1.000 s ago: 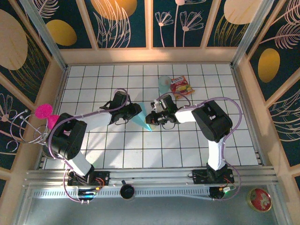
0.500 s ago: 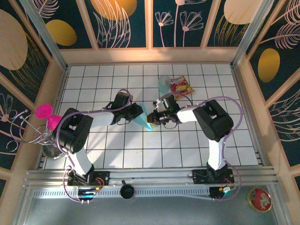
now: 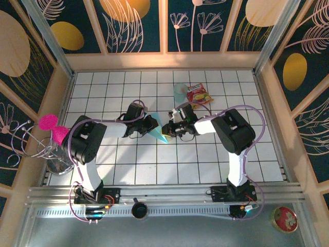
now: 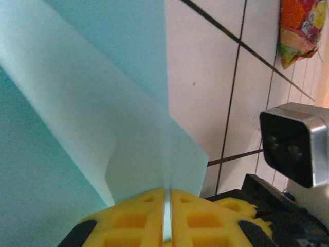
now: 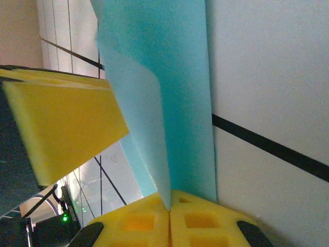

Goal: Fold a paper plane with a square sheet of paper (pick it up from the middle)

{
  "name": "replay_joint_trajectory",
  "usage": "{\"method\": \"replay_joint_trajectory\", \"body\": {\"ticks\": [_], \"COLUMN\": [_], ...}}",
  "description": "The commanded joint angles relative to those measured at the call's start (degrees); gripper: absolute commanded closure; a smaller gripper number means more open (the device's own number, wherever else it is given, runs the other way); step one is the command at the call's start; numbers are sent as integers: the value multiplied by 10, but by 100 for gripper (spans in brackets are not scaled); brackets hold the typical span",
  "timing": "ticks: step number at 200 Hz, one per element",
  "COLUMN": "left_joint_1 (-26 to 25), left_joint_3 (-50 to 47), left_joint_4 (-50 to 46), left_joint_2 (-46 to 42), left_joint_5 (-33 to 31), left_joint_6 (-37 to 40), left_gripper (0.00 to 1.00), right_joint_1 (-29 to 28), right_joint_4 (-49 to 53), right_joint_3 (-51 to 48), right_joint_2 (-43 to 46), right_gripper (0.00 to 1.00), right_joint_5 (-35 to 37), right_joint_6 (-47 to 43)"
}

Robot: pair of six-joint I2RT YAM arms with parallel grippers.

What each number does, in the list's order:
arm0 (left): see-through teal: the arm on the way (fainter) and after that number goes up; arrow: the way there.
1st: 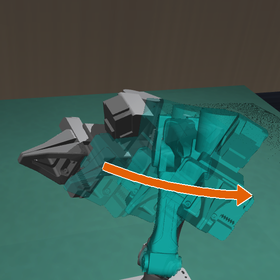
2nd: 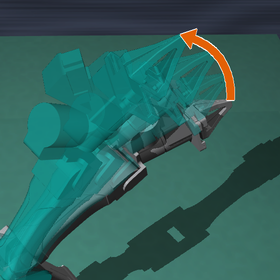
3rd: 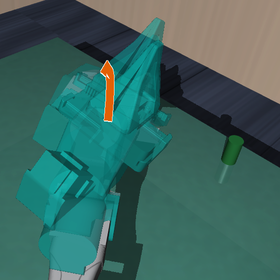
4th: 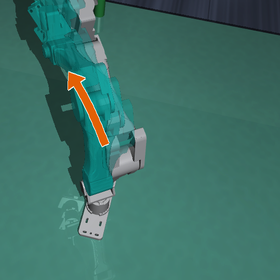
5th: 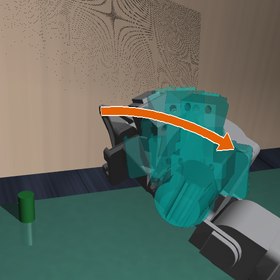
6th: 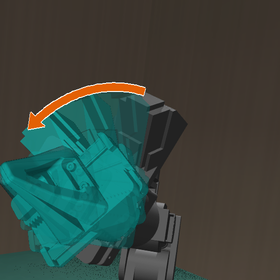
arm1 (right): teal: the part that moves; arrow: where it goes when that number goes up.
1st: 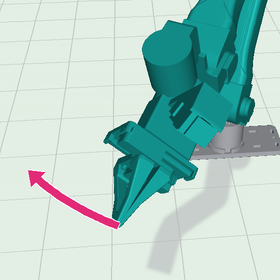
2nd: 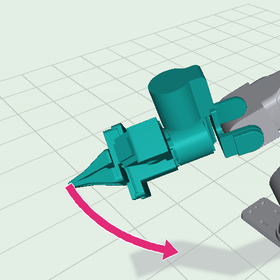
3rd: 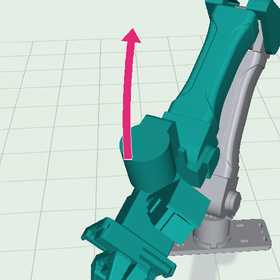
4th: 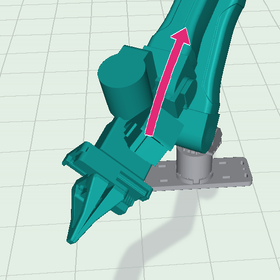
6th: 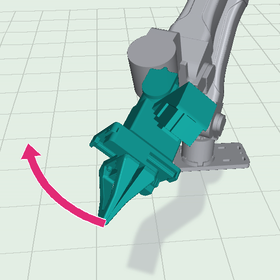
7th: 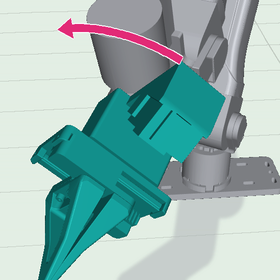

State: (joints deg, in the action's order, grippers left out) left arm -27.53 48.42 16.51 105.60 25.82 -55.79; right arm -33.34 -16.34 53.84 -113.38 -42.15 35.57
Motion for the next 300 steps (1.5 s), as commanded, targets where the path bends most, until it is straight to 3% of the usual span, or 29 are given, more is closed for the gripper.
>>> {"method": "replay_joint_trajectory", "body": {"ticks": [1,105,149,300], "left_joint_1": [5,7,7,11], "left_joint_3": [16,36,37,33], "left_joint_4": [10,-5,-5,-37], "left_joint_2": [15,31,33,29], "left_joint_5": [16,17,19,-7], "left_joint_6": [2,11,12,14], "left_gripper": [89,89,89,90], "right_joint_1": [6,16,13,-9], "right_joint_4": [4,38,78,126], "right_joint_3": [-7,-39,-32,-11], "right_joint_2": [-7,86,83,27], "right_gripper": [90,65,65,76], "right_joint_5": [-4,35,91,102], "right_joint_6": [4,-11,-34,-60]}}
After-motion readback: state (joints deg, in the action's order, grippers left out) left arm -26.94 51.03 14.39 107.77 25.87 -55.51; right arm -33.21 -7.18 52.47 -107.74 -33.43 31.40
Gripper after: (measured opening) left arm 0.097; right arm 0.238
